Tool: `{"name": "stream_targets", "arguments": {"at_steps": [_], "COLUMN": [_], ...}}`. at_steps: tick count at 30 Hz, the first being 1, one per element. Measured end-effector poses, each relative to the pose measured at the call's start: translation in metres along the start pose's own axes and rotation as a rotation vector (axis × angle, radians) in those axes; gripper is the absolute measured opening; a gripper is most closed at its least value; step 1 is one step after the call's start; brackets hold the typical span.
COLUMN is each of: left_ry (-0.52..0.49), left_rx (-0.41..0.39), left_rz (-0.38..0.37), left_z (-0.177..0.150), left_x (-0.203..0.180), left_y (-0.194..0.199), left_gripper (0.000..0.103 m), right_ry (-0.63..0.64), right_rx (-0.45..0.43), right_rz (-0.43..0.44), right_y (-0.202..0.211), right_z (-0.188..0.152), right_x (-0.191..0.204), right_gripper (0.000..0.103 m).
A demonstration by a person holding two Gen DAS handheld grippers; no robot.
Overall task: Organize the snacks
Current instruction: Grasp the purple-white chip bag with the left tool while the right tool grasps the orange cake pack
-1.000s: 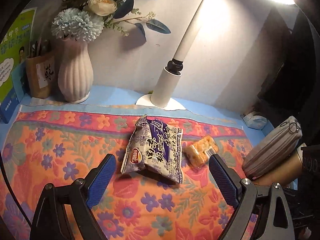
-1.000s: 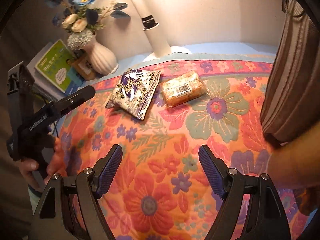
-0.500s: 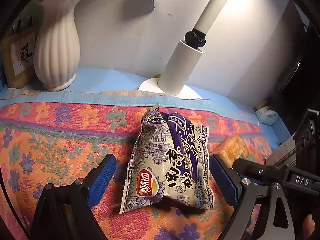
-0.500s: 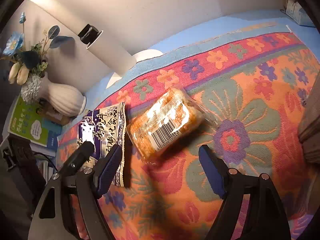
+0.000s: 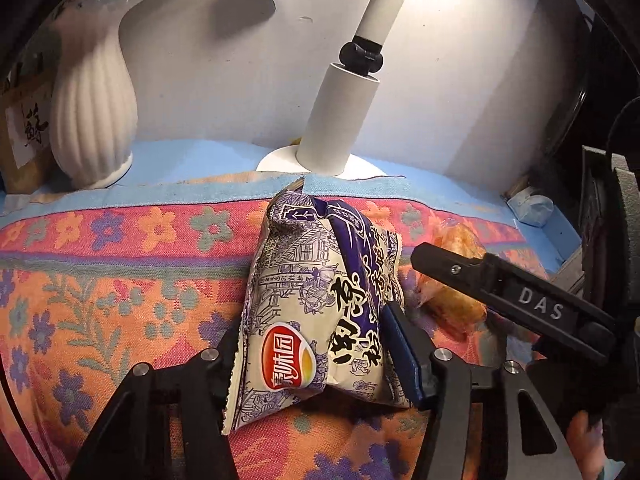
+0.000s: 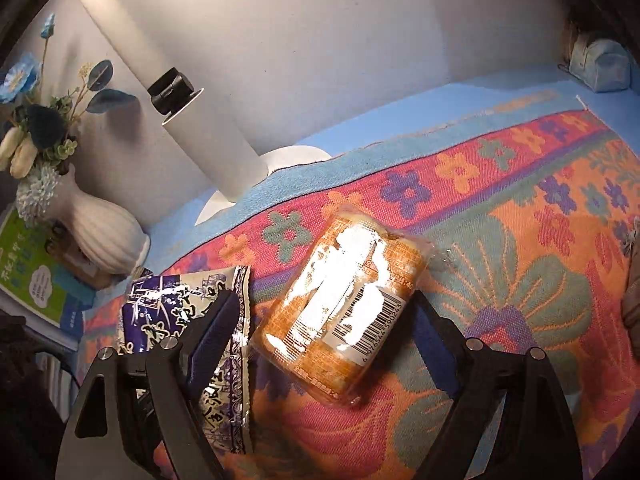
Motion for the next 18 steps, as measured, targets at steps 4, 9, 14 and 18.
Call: {"name": "stream_targets", "arguments": {"at_steps": [4,9,14,18], "left_ry": [0.072,0.102,0.09,0.121], "left_rx": [-0.027,-0.057,-0.061,-0.066], "left_rz": [-0.003,0.011,0.006,-0.003], "left_z": [0.002,0.003,0.002,0.001], "left_x": [0.014,0.023,0.022,0.03], "left_y": [0.007,0.011,0.013,0.015], "left_gripper": [0.052,0.051,0.05,0.05], "right_ry": [0.045,0.058,0.046,0.028], "right_rx": [-0.003,-0.004,-0.006,-0.013], "right_rz": [-0.047,-0.036,-0.012,0.017], "right_y": [-0.008,-0.008,-0.005,0.002], "right_z": [0.005,0.009,0.008,0.005], "right_x": [0.0,-0.009,-0.013,-0.017], "right_gripper": [0.075,0.054,0.048,0.047]}}
Point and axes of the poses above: each gripper's, at about its wrist camera, not at the fingertips, and y roughly against the way its jaws point, x to its left, z to its top, the point moved 5 cm from there along -y, roughly the way its jaws point
